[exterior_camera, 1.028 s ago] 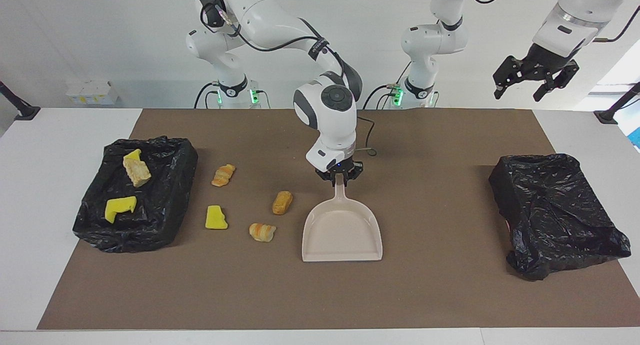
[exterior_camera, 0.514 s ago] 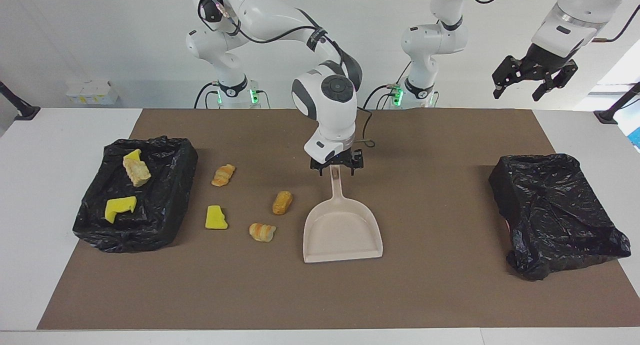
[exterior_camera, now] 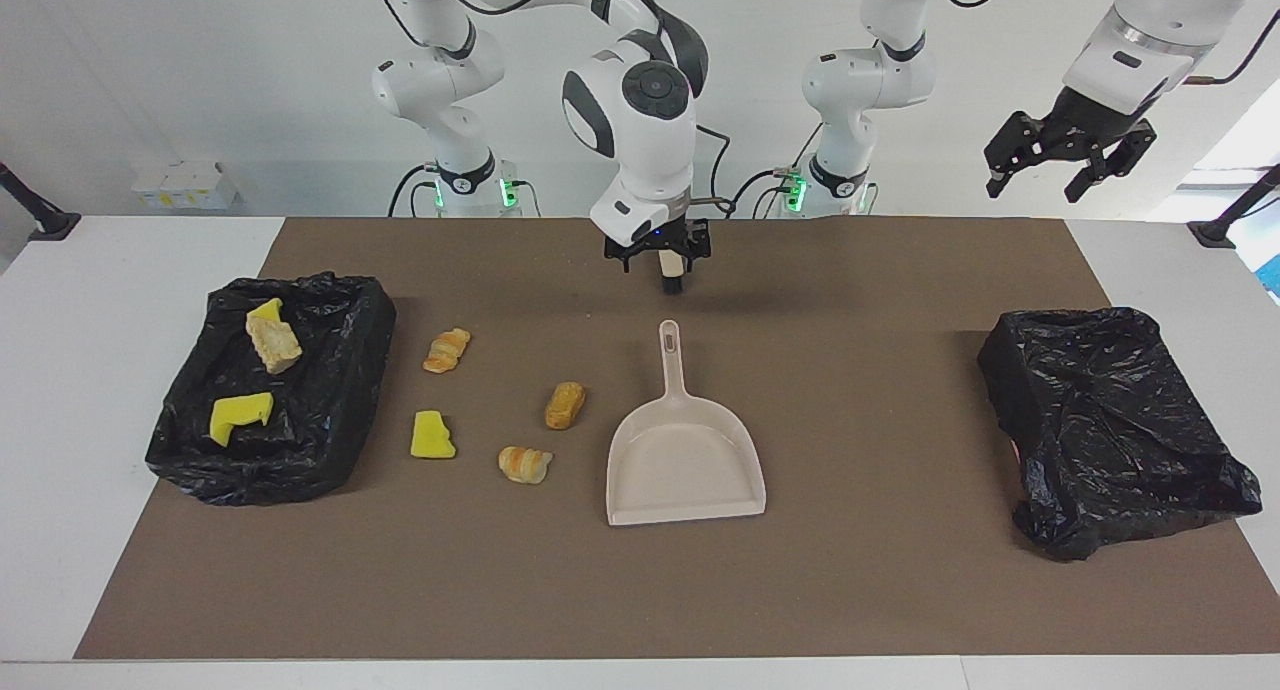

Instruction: Sweep and dump trash in bin

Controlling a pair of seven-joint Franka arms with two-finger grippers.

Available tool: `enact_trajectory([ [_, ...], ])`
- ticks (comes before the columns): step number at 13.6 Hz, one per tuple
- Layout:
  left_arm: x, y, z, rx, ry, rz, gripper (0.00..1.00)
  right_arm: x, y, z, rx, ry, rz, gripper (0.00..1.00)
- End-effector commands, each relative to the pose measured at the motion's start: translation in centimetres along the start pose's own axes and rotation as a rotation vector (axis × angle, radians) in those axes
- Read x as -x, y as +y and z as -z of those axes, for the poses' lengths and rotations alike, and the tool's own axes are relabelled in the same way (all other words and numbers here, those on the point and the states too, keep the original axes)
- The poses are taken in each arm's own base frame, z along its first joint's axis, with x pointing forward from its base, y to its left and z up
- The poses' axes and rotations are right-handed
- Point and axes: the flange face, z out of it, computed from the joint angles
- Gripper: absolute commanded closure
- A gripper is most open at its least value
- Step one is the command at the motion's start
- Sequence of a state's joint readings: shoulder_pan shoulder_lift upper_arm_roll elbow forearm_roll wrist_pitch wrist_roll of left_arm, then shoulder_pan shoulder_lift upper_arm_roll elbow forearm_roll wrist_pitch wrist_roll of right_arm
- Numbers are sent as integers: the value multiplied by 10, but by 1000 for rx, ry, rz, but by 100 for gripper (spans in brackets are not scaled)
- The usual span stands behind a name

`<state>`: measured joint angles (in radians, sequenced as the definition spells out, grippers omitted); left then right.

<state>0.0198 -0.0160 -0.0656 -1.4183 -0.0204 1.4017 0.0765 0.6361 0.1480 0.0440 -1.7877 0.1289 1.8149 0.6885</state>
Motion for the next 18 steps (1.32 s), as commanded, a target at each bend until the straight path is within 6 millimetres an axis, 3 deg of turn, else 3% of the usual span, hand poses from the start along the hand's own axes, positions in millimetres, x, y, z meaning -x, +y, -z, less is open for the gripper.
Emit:
enact_trajectory([
  [1, -10, 8, -2, -23, 63, -16, 0, 48, 10, -23, -18, -67, -43, 0],
  [4, -44, 18, -21, -20, 126, -48, 0, 108, 11, -49, -22, -75, -37, 0],
  [7, -76, 86, -64, -7, 116, -142, 0, 141, 5, -60, -45, -111, -52, 0],
  [10, -109, 132, -109, 29, 165, -37, 0, 180, -5, -110, 11, -122, -60, 0],
  [13, -120, 199, -162, 49, 136, -6, 0, 207, -14, -158, 19, -88, -74, 0],
  [15, -116, 256, -222, 61, 128, 30, 0, 214, -16, -174, 29, -83, -87, 0],
  [16, -109, 269, -246, 67, 138, 34, 0, 214, -16, -174, 33, -85, -92, 0],
  [18, -101, 283, -261, 68, 127, 18, 0, 216, -16, -174, 31, -103, -93, 1],
])
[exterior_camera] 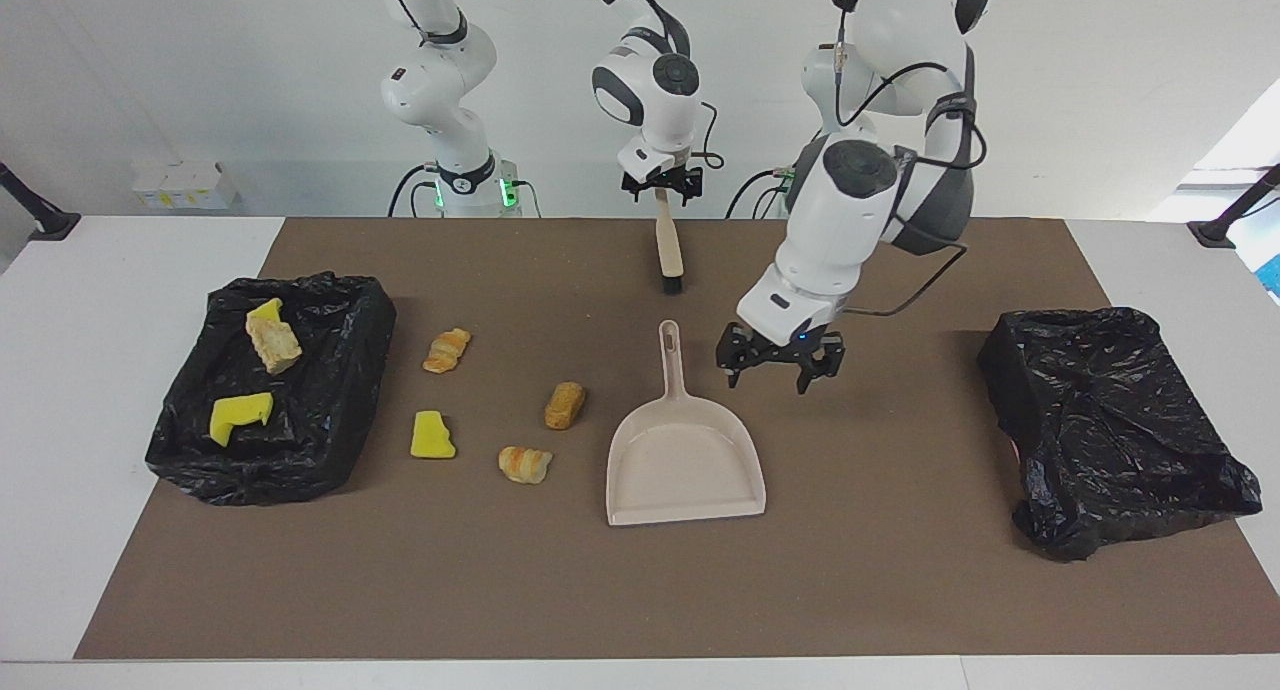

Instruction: Sweep and dump trash in bin

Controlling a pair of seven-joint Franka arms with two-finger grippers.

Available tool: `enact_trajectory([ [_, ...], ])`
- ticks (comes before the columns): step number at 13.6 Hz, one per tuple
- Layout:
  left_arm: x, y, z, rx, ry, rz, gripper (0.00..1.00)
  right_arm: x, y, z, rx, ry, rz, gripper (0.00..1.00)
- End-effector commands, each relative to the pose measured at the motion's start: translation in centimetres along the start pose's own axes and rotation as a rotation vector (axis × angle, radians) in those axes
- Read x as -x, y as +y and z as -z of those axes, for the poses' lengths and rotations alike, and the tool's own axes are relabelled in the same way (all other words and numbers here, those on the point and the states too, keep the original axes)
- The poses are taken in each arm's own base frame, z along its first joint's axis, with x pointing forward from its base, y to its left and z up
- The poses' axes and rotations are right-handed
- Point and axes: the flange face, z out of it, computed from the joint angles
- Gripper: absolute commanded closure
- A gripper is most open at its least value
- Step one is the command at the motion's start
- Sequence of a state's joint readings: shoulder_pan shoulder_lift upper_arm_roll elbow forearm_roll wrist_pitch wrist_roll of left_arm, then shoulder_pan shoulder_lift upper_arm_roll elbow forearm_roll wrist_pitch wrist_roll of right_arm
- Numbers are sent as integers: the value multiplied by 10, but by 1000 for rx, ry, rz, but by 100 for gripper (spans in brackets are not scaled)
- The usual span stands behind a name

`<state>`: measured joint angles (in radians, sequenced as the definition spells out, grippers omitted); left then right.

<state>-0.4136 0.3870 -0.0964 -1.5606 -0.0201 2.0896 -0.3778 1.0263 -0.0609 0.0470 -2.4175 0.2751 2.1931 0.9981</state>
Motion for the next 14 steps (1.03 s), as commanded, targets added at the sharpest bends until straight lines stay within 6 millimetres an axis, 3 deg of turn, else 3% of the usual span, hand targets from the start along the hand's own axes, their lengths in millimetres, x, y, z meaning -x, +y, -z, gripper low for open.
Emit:
enact_trajectory([
  [1, 15, 4, -11, -19, 4, -2, 0, 3, 2, 2, -29, -32, -41, 3],
  [3, 30, 24, -26, -15, -9, 21, 0, 4, 1, 2, -32, -39, -25, 7],
  [5, 35, 27, -36, -1, 15, 115, 0, 6, 2, 3, -14, -59, -10, 7],
  [8, 37, 33, -37, 7, 22, 123, 1, 8, 5, 2, 15, -83, 64, 8],
  [9, 35, 36, -35, 19, 38, 129, 10, 7, 5, 2, 13, -84, 76, 8],
  [11, 39, 41, -38, 21, 35, 144, 11, 6, 5, 5, -24, -114, 124, 9],
  [14, 58, 66, -73, 5, -8, 114, 9, 4, 5, 6, -45, -132, 126, 10],
])
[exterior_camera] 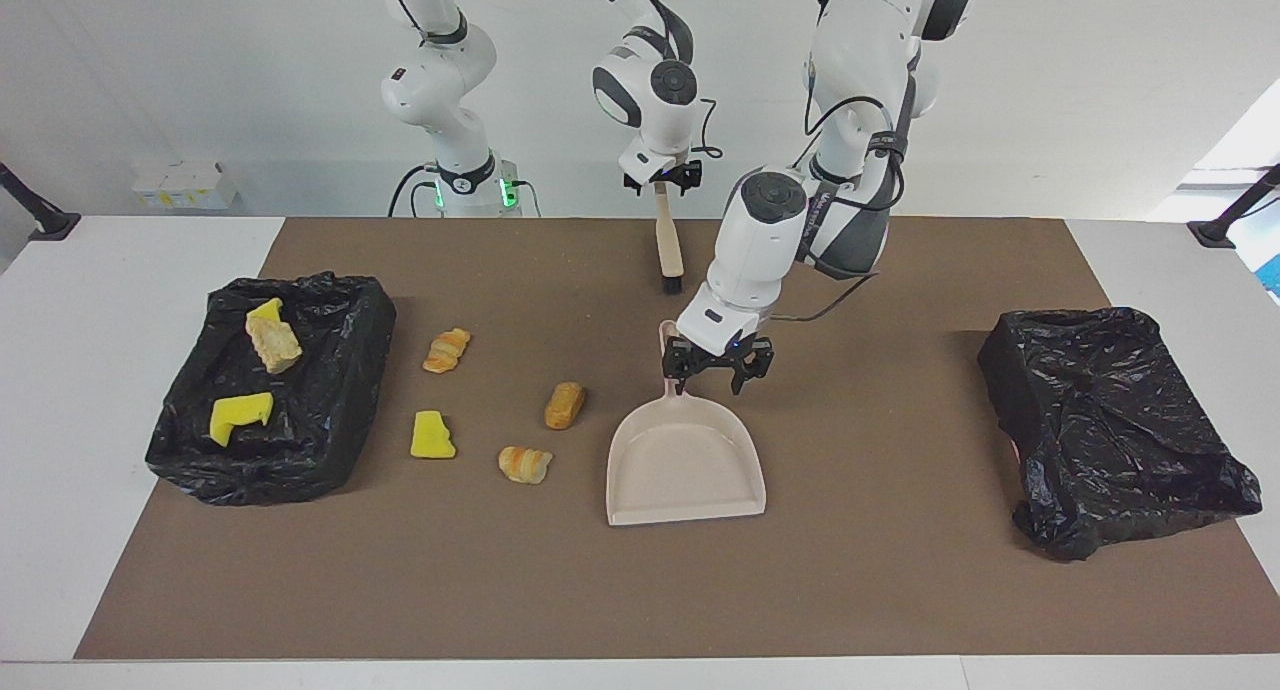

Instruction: Sweep and dump trash in bin

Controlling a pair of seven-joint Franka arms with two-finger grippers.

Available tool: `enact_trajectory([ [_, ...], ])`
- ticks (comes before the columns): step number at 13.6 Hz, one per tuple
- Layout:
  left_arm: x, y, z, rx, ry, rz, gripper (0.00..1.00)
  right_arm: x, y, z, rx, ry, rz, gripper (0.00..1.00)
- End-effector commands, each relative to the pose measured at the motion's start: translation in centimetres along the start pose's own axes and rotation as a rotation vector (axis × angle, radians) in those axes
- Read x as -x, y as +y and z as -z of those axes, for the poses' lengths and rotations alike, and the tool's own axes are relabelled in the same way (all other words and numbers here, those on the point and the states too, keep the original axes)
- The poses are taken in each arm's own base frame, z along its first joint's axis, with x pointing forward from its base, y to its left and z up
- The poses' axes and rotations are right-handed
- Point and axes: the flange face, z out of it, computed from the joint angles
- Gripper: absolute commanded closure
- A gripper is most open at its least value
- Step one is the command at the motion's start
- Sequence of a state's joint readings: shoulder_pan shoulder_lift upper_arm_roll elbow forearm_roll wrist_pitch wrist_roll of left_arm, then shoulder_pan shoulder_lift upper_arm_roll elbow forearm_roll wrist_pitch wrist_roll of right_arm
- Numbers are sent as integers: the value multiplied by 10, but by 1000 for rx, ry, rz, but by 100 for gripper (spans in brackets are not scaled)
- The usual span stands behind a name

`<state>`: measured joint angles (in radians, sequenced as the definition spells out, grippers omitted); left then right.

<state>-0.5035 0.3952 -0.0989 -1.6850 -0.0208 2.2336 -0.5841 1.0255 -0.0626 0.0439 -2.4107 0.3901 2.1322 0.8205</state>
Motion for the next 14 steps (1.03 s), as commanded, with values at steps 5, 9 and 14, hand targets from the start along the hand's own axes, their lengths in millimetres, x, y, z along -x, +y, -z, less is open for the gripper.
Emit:
enact_trajectory([
  [5, 26, 15, -29, -30, -31, 9, 7, -1, 4, 6, -22, -25, 12, 68],
  [9, 30, 13, -32, -60, -58, 2, 50, -22, 32, 53, -10, -121, -50, 100],
  [14, 35, 14, -32, -71, -72, -7, 71, -18, 42, 73, -5, -117, -47, 100],
])
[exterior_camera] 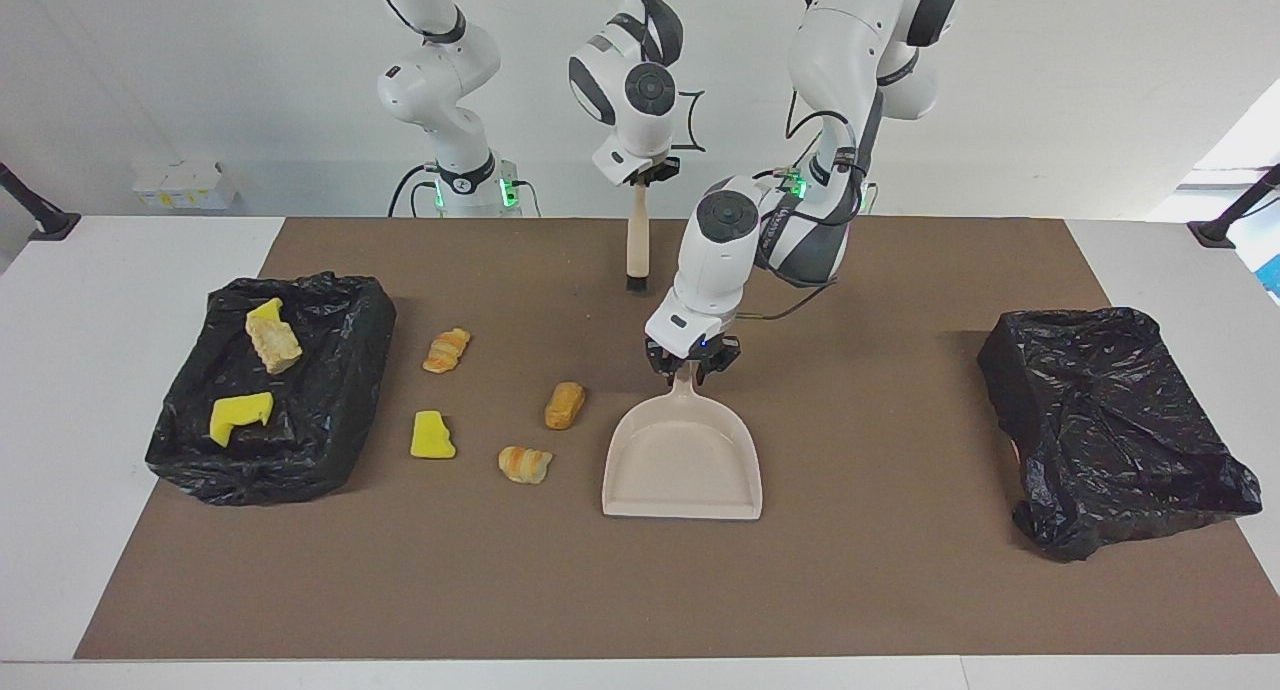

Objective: Sweep and dump trash in bin
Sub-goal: 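Grasp the beige brush with the right gripper and lift it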

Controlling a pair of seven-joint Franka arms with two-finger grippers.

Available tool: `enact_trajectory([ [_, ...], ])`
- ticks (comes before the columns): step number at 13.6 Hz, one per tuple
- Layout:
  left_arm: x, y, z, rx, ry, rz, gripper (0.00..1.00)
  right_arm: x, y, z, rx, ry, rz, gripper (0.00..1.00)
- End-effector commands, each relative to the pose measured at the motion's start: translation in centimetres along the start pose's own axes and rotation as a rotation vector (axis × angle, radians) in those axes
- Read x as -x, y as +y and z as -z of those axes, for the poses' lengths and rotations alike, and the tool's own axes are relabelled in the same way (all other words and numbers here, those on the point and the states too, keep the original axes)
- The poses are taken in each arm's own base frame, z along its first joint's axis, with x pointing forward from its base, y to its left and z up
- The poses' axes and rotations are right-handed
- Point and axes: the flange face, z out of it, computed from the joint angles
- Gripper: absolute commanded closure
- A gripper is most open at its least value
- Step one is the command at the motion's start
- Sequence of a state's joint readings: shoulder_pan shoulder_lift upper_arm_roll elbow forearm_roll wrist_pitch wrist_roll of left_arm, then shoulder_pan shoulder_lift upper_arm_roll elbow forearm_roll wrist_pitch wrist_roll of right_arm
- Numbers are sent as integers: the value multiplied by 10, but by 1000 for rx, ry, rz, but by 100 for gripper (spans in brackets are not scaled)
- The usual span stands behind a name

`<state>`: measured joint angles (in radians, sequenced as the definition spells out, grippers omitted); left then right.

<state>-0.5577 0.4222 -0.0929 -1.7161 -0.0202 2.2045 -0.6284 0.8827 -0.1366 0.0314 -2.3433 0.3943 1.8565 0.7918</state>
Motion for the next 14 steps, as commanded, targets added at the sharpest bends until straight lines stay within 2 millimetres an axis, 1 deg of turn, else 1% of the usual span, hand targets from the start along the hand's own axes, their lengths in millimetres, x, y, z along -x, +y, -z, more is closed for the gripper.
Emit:
enact_trajectory([
  [1, 6, -3, 8, -23, 6, -8, 85, 5, 9, 20, -35, 13, 15, 100],
  [2, 4, -7, 11, -30, 4, -11, 96, 6, 16, 27, -17, 37, 21, 100],
  [3, 3, -11, 12, -53, 0, -17, 100, 7, 21, 35, -8, 58, 25, 100],
  [4, 4, -14, 14, -82, -15, -25, 100, 2, 29, 45, -16, 78, 14, 100],
  [5, 5, -16, 21, -97, -10, -32, 100, -4, 33, 57, -37, 90, 0, 100],
  [6, 6, -18, 30, -101, -6, -36, 100, -12, 42, 64, -37, 89, -11, 100],
  [7, 5, -24, 42, -107, -5, -75, 100, -19, 51, 70, -22, 107, -14, 100],
  [8, 6, -28, 53, -112, -12, -149, 100, -25, 57, 76, -11, 134, -27, 100],
  [9, 8, -32, 58, -125, -33, -215, 100, -36, 64, 81, -7, 154, -39, 100],
  [10, 8, -33, 59, -128, -45, -263, 100, -48, 75, 84, 0, 164, -45, 100],
  [11, 5, -39, 58, -129, -54, -328, 100, -62, 90, 85, 19, 171, -32, 100],
  [12, -2, -50, 58, -126, -62, -434, 100, -79, 108, 88, 53, 194, -43, 100],
  [13, -8, -58, 58, -121, -71, -563, 100, -99, 129, 91, 78, 210, -59, 100],
  [14, -7, -60, 56, -122, -82, -621, 100, -119, 150, 93, 78, 210, -35, 100],
])
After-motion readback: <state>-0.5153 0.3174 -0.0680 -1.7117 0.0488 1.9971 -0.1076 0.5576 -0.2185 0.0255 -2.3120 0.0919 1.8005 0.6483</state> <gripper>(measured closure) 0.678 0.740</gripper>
